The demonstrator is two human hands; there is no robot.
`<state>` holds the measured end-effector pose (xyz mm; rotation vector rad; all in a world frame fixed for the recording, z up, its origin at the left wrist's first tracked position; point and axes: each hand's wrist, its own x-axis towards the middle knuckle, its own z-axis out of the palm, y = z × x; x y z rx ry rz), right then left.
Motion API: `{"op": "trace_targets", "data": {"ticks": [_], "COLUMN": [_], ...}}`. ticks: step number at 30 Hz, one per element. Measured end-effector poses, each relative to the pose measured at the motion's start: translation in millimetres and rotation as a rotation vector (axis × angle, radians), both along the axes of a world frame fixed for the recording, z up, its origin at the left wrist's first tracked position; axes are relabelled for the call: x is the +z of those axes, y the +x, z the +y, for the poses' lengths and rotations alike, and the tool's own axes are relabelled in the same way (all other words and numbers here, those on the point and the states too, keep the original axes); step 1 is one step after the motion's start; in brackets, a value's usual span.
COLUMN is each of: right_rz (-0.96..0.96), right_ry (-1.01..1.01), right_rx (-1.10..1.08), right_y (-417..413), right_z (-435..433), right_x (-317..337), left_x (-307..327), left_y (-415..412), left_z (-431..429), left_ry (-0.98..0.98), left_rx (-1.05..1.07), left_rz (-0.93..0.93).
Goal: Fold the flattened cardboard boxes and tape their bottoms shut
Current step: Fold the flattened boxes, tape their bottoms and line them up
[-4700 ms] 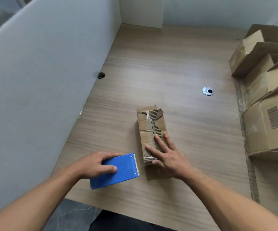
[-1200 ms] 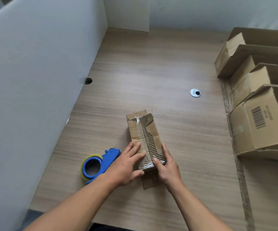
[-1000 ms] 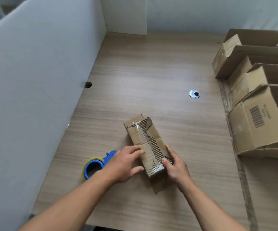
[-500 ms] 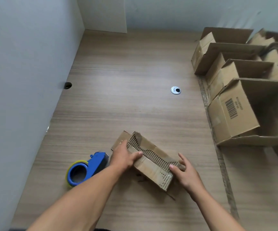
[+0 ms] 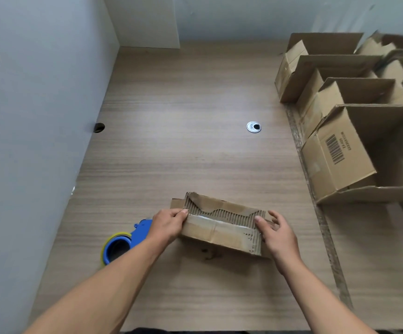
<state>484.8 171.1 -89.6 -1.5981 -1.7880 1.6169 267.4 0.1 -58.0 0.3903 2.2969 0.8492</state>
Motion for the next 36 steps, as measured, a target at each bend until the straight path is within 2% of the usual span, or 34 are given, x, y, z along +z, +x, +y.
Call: {"op": "trace_targets", "data": {"ticks": [3,8,9,11,13,16,18,20,23,26,30,32,36], "right_rz": [-0.018,-0.120,-0.126,-0.143,-0.163,-0.149,-0.148,-0.120,-0.125,-0.141,-0.146,-0.164,-0.222], "right_ry": [0.071,0.080,0.084,0.123,0.167,0.252,0.340,0.410,0.459,0.493,0.587,0.570,0.413], "right_rx": [-0.010,0.182,0.207,0.289,0.408,0.607,0.677,0.642,0.590,0.671,0.724,0.787,0.963], "right_y": [-13,-18,-17,-16,-19,-30,-42,-51,-58,-54,-40,-33,-29], "right_z": [4,6,7,6,7,11,13,12,4,-17,-54,-71,-89], "right_x": [16,18,16,14,17,26,30,31,33,31,25,24,18], "left_x": [12,21,24,26,26,20,14,12,4,-5,-11,-12,-10], "left_y": [9,24,24,21,18,19,20,23,27,32,37,40,38], "left_z": [3,-5,-9,-17,-22,-25,-27,-28,-34,-40,-38,-37,-42], "left_ry": [0.030,0.009,-0.033,-0.143,-0.139,-0.144,-0.131,-0.069,-0.018,-0.009,0.007,0.014,0.034], "left_rx": [0.047,-0.032,-0.081,-0.198,-0.341,-0.658,-0.755,-0.706,-0.477,-0.312,-0.224,-0.186,-0.135], "left_rz": [-0.038,-0.195,-0.177,-0.007,0.155,0.151,0.099,0.089,0.092,0.082,0.135,0.159,0.130]}}
